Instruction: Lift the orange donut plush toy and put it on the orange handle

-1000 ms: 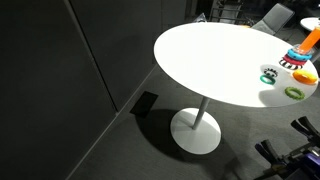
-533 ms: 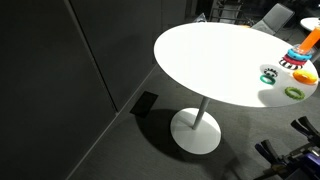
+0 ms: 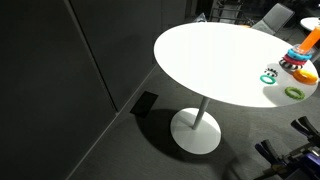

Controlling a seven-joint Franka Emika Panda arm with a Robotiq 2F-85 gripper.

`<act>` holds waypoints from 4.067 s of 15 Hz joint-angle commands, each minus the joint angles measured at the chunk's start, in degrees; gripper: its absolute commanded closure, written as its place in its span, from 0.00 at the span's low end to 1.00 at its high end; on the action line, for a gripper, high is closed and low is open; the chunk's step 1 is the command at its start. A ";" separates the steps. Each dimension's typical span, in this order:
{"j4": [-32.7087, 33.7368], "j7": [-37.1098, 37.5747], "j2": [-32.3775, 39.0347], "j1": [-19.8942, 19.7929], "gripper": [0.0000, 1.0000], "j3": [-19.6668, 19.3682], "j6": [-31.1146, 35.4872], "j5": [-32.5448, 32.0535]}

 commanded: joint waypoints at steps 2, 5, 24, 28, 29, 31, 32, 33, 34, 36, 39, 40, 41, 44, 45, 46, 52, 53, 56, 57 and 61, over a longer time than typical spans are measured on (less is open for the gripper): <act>-2.44 -0.79 3.25 -2.82 0.00 -2.30 8.17 -0.48; -3.19 -1.97 7.13 -4.49 0.00 -3.85 14.09 -0.36; -1.92 1.63 21.39 -9.14 0.00 -4.18 26.17 -0.57; -2.24 2.91 23.42 -9.32 0.00 -4.14 31.53 -0.42; -2.21 3.33 24.19 -9.37 0.00 -4.11 32.70 -0.34; -1.98 3.43 25.89 -9.55 0.00 -4.06 34.34 -0.13; -1.78 3.25 26.90 -9.70 0.00 -4.05 34.91 0.04; -1.66 2.90 27.82 -9.90 0.00 -3.97 35.62 0.32; -1.42 2.41 28.86 -10.18 0.00 -3.86 36.20 0.77; -1.06 1.45 30.65 -10.85 0.00 -3.53 37.24 1.66; -0.71 0.40 32.98 -12.01 0.00 -2.88 39.39 2.66; -0.59 0.05 33.66 -12.47 0.00 -2.58 40.27 3.00; -0.46 -0.23 34.24 -12.92 0.00 -2.26 40.99 3.40; 0.02 -1.58 35.87 -14.48 0.00 -1.03 43.14 4.82; 0.17 -2.37 36.26 -15.09 0.00 -0.50 43.72 5.52; 0.36 -2.99 36.60 -15.69 0.00 0.06 44.14 6.29; 2.09 -7.94 38.76 -19.29 0.00 3.23 44.96 10.22; 2.42 -8.57 39.19 -19.79 0.00 3.63 44.89 10.64; 3.14 -9.62 40.39 -20.92 0.00 4.58 44.79 11.11; 3.28 -9.90 40.77 -21.22 0.00 4.89 44.85 11.24; 3.70 -10.07 42.05 -21.77 0.00 5.72 44.98 10.91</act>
